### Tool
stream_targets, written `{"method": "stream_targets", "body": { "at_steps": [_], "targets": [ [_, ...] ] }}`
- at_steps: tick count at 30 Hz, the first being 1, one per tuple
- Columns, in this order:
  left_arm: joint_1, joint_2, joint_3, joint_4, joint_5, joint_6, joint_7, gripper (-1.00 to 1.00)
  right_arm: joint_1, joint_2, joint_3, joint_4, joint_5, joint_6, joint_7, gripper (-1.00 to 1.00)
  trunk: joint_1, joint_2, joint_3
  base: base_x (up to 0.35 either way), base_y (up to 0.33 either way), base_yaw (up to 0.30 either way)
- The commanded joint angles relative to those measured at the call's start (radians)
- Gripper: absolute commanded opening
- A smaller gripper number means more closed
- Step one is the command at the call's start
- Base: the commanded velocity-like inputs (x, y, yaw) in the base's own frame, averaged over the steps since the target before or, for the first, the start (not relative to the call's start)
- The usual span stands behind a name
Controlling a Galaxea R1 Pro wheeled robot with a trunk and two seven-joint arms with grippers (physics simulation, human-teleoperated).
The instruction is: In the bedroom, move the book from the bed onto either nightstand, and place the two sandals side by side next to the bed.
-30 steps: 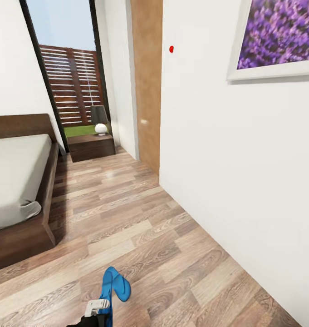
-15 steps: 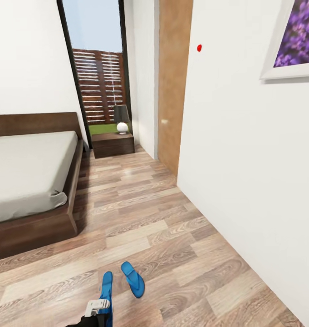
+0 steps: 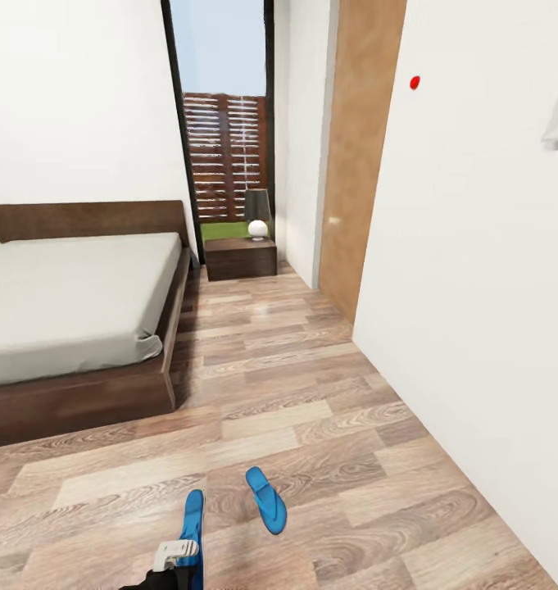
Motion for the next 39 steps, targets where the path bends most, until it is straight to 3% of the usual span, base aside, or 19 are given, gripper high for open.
{"method": "stream_targets", "body": {
  "at_steps": [1,39],
  "targets": [
    [-0.001,0.001,-0.007,0.000,0.007,-0.001,-0.003,-1.00,0.000,0.000,-0.003,-0.002,-0.007,0.006,0.004,1.00,0.000,0.000,-0.001,0.000,0.000,0.289],
    [-0.001,0.001,-0.007,0.000,0.007,-0.001,-0.003,-1.00,0.000,0.000,-0.003,-0.002,-0.006,0.006,0.004,1.00,0.000,0.000,-0.001,0.000,0.000,0.289]
  ]
}}
